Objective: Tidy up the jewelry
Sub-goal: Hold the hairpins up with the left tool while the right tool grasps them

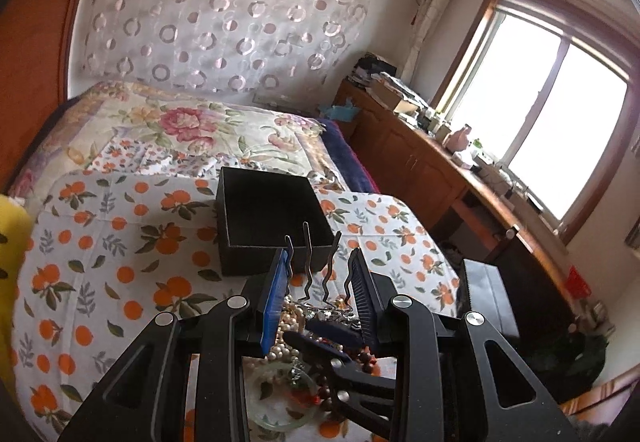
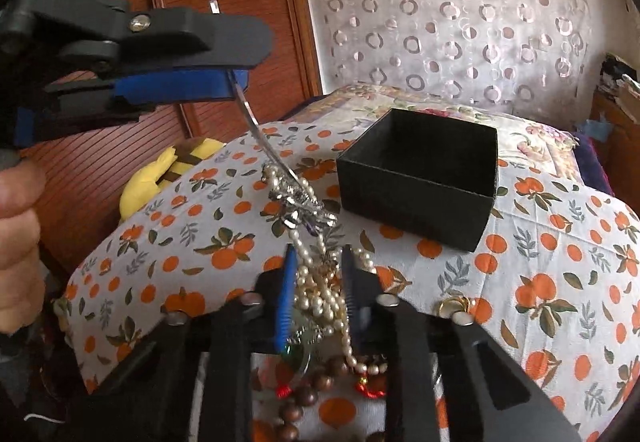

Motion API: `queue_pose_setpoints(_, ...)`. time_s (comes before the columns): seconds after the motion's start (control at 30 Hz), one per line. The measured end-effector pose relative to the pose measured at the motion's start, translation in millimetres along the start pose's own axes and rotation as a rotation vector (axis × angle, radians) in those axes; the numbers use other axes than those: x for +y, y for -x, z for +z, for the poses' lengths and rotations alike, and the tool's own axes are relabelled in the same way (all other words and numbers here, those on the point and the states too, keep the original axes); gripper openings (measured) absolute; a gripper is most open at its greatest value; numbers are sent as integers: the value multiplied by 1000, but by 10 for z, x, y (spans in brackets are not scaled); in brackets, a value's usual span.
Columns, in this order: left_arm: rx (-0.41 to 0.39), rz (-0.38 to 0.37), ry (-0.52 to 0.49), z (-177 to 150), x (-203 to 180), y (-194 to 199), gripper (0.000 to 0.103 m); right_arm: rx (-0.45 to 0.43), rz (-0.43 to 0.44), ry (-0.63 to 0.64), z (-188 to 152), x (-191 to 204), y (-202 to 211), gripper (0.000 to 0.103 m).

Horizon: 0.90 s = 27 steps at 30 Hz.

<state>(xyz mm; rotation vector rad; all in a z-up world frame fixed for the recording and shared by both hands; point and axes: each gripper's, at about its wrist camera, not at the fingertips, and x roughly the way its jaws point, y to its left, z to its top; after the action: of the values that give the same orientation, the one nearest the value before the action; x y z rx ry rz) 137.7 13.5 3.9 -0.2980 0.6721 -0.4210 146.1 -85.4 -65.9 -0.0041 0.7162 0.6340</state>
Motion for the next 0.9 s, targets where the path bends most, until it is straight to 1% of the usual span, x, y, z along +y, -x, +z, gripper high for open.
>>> queue_pose_setpoints(0.03, 0, -2, 10, 0, 14, -3, 30, -4, 0, -6, 6, -1, -3, 8)
queue_pose_setpoints(0.07, 0, -1, 20, -1, 32, -8, 30, -15, 3, -13, 11, 8, 4, 6)
queue_pose_setpoints(0.23, -19, 3, 64, 0, 107, -5, 30, -35, 22, -30, -29, 92, 74, 6)
queue_pose_setpoints(0.47, 5, 11, 54, -65, 58, -98, 30, -86, 39, -9, -17, 294, 193, 6)
queue_pose_setpoints(0.57, 12, -5, 62, -85, 36, -120, 30, -85, 53, -40, -29, 233, 130, 6)
queue_pose_setpoints(0.7, 11, -32, 83, -84, 32, -123, 30, -77, 62, -138, -68, 39, 12, 6)
queue_pose_setpoints(0.77, 7, -39, 93, -79, 31, -111, 30, -67, 72, -168, -82, -4, -25, 6)
queue_pose_setpoints(0.9, 8, -83, 129, -70, 33, -88, 30, -62, 79, -162, -77, 37, -59, 6)
